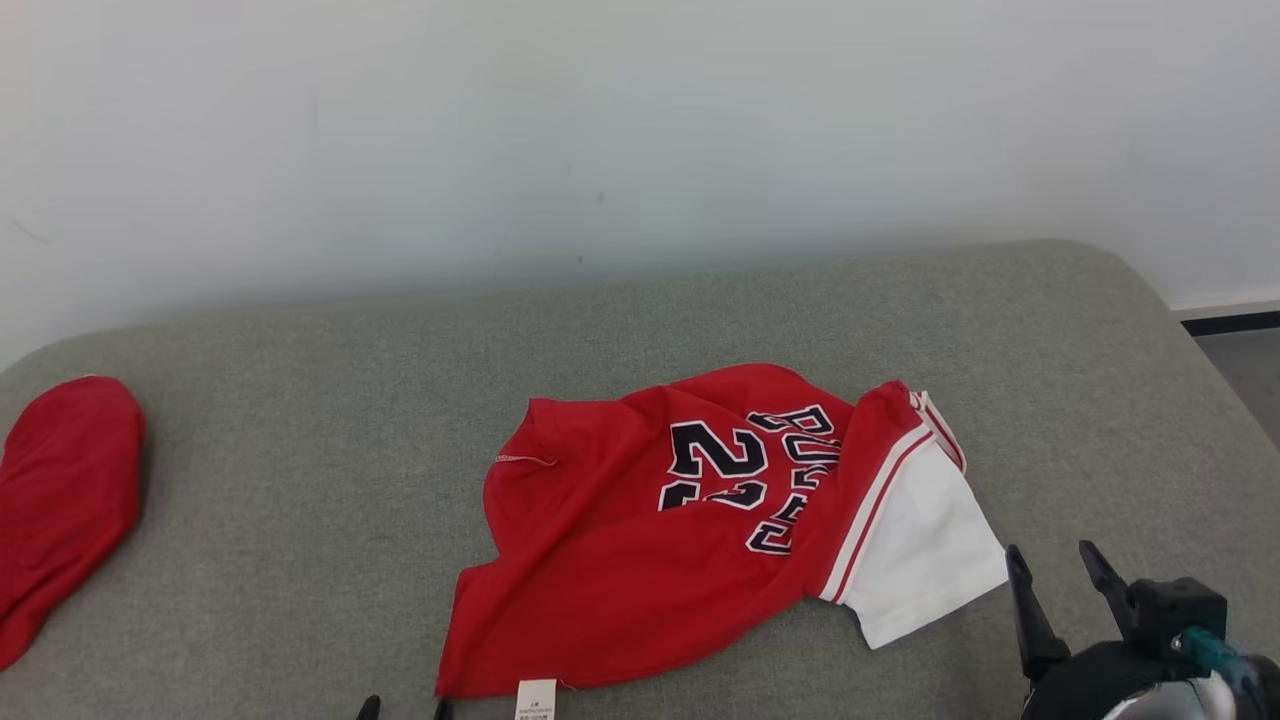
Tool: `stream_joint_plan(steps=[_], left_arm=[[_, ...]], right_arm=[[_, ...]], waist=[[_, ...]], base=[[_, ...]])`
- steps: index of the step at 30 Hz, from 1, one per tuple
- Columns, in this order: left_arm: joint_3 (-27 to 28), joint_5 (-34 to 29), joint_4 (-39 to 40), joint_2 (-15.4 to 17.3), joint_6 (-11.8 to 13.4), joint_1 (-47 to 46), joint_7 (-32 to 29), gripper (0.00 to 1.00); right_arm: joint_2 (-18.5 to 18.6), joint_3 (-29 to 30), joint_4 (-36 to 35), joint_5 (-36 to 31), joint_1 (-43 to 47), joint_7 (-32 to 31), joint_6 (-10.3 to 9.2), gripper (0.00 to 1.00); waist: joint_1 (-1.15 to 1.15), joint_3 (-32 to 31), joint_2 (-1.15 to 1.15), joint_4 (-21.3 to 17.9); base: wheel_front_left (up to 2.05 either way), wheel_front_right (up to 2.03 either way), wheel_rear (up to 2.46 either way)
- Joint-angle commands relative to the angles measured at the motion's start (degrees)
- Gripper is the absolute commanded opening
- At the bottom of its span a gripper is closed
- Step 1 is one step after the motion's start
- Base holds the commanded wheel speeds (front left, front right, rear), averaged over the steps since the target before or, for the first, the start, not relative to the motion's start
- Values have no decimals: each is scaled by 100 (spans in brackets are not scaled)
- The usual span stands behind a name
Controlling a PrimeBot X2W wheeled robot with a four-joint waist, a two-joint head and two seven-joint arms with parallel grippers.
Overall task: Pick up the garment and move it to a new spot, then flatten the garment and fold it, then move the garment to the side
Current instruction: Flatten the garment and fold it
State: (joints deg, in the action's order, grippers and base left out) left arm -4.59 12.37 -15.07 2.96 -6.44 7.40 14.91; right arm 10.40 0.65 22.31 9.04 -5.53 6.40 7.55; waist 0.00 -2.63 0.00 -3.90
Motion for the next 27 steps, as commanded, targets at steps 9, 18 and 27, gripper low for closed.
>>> stream_joint_plan(steps=[9, 18, 27], left_arm=[[-374, -62, -979, 107, -49, -944, -493, 100], [-571, -89, -1438, 132, -62, -1562, -645, 100], [-775, -141, -1476, 168, -74, -1775, -623, 100]], right_arm=[[-71, 388, 946, -390, -928, -927, -14, 100], [-92, 643, 2173, -596, -1784, -1203, -14, 100], [-30, 486, 3239, -471, -2281, -1519, -14, 100]], waist=[[0, 420, 0, 28], [0, 884, 0, 171], [0, 1101, 0, 316]], base=[[0, 0, 0], [0, 0, 0], [0, 0, 0]])
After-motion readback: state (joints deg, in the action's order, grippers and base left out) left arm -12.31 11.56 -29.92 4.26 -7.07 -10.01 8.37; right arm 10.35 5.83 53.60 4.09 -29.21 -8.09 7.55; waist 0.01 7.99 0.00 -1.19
